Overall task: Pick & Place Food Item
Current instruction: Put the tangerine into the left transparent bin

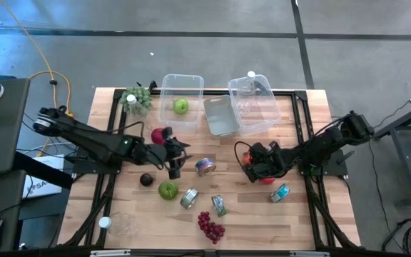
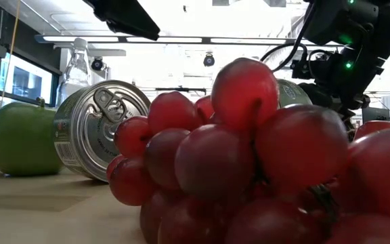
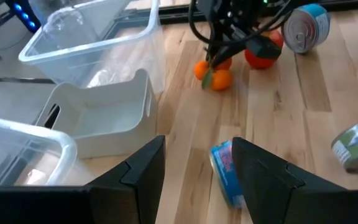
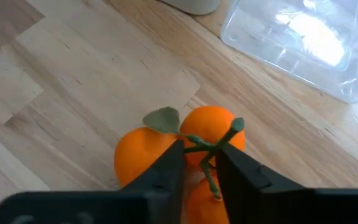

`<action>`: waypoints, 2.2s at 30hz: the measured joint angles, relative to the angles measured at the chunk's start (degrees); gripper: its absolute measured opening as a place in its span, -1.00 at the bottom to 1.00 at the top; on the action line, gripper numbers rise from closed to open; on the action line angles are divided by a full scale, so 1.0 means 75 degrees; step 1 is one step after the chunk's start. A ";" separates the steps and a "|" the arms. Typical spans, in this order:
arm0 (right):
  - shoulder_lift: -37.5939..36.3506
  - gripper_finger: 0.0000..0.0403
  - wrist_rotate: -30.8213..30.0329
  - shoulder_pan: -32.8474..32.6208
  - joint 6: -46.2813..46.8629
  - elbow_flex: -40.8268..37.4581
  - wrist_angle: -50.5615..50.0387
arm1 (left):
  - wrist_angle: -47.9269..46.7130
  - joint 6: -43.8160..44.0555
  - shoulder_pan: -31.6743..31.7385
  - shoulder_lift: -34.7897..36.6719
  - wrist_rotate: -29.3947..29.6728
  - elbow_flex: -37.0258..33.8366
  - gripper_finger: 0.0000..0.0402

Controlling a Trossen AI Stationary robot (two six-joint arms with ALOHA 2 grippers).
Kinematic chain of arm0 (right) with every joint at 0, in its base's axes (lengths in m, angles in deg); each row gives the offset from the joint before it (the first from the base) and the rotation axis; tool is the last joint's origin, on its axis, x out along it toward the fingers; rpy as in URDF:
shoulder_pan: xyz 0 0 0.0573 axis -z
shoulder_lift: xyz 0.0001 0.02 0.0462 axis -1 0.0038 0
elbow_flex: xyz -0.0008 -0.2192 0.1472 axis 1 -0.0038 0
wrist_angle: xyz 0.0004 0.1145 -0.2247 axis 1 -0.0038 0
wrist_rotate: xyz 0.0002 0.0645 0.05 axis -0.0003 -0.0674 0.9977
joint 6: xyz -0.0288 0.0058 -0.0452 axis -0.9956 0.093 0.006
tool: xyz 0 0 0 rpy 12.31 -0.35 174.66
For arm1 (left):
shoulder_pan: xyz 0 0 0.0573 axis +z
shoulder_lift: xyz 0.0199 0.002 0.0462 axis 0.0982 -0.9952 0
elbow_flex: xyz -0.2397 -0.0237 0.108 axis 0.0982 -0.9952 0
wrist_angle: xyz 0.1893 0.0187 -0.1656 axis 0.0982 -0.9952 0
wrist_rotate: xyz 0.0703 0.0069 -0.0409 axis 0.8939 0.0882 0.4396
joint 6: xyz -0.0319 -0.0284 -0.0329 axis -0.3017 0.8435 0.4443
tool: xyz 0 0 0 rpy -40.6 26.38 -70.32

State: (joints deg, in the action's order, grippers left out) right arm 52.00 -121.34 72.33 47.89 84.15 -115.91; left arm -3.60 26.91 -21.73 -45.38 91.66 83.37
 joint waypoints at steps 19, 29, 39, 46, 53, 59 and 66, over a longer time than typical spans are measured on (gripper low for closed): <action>-0.0096 -0.98 -0.0352 -0.0282 -0.1123 0.0331 0.0630 | 0.0308 -0.0862 -0.0075 -0.0113 -0.0005 0.0000 -0.12; -0.0096 -0.98 -0.1135 -0.1288 -0.4069 0.1480 0.2441 | 0.0668 -0.1377 -0.0025 -0.0314 -0.0970 -0.0002 -0.12; -0.0096 -0.98 -0.1121 -0.2036 -0.7422 0.1687 0.4960 | 0.2070 -0.1064 0.0105 -0.1295 -0.1139 0.0000 -0.12; -0.0096 -0.98 -0.0863 -0.2075 -0.7779 0.1687 0.4955 | 0.3242 -0.1346 0.0096 -0.1745 -0.2654 -0.0006 -0.12; -0.0096 -0.98 -0.0768 -0.2075 -0.7778 0.1687 0.4808 | 0.3440 -0.1309 0.0023 -0.1838 -0.2953 0.0000 -0.12; -0.0096 -0.99 -0.0657 -0.2083 -0.7741 0.1686 0.4849 | 0.3553 -0.1317 0.0020 -0.1838 -0.2702 0.0003 -0.12; -0.0096 -0.99 -0.0653 -0.2154 -0.7717 0.1684 0.4888 | 0.3542 -0.1320 0.0023 -0.1838 -0.2699 0.0003 -0.12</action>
State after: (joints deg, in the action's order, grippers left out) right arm 51.28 -126.24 56.17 -9.99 96.78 -79.25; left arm 22.96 17.01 -21.56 -59.16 71.42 83.39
